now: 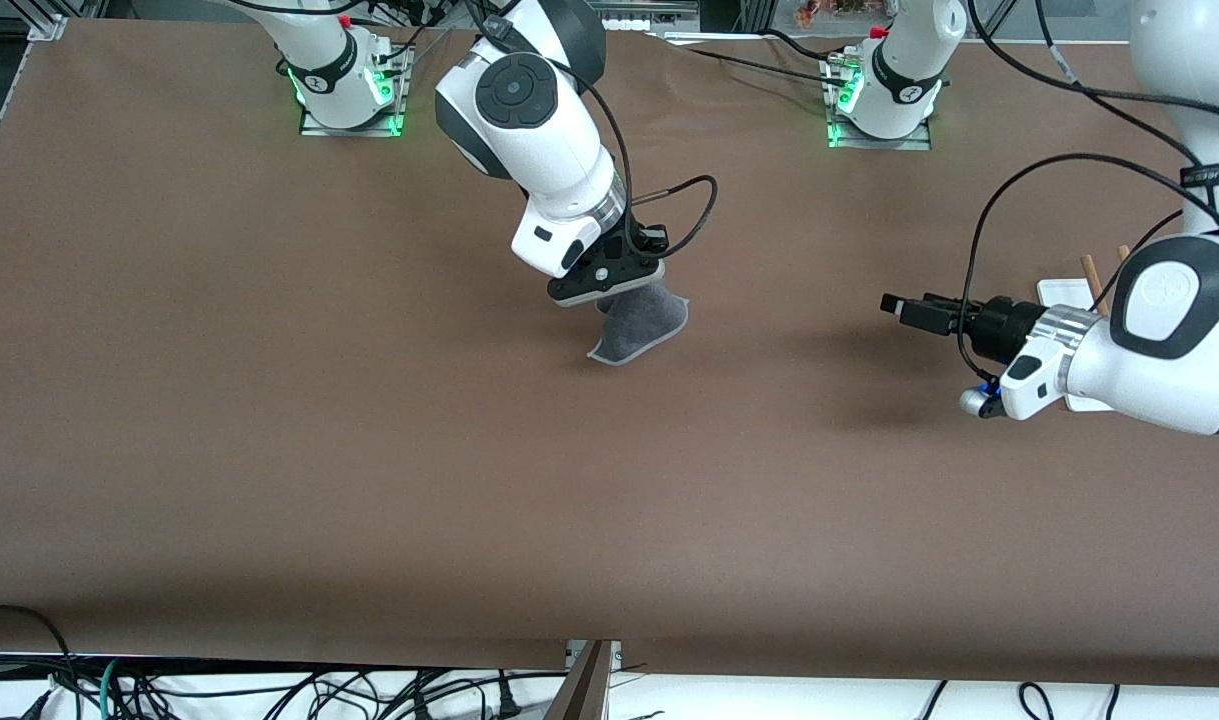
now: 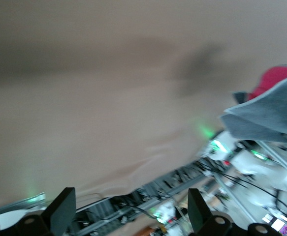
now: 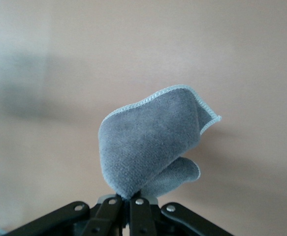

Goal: Pass towel and hang on rack
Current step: 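Hold the towel up with the right gripper while the left gripper reaches it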

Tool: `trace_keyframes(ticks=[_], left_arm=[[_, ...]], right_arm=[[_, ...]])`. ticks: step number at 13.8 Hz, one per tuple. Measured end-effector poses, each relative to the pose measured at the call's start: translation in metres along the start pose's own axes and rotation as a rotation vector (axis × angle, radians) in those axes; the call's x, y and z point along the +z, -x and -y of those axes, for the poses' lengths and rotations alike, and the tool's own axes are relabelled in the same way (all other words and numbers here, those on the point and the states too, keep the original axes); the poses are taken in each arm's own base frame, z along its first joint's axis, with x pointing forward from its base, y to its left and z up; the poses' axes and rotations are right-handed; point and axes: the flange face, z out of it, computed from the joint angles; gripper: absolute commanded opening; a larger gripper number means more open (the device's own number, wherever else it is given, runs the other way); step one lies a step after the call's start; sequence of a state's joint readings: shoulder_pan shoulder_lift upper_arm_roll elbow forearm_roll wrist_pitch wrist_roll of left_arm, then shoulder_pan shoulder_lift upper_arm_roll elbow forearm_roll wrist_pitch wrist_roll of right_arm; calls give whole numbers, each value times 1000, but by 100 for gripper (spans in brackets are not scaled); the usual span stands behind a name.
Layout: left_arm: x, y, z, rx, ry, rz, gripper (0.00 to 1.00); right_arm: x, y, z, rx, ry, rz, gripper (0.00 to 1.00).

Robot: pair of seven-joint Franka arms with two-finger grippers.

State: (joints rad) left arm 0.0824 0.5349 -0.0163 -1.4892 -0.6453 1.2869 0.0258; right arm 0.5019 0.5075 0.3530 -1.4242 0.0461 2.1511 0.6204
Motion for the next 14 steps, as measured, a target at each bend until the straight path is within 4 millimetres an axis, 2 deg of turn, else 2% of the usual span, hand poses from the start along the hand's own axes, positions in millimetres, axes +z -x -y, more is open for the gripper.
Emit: trace_keyframes(ticks=[3,6,8,10,14], left_arm=[[33,-18,8,110,133,30,100],[88,-37,22,199,267,12,100],[124,-41,20,220,392,7,100],[154,-43,1,228,491,5,100],[194,-41,-65,247,609,-54,100]], right_arm=[[1,-2,2,17,-34,-5,0],[3,-3,2,19,-37,-7,0],[1,-4,2,19,-41,-11,0],[-3,-5,4,18,-47,-19,0],[-11,-8,8,15,-59,-32,0]])
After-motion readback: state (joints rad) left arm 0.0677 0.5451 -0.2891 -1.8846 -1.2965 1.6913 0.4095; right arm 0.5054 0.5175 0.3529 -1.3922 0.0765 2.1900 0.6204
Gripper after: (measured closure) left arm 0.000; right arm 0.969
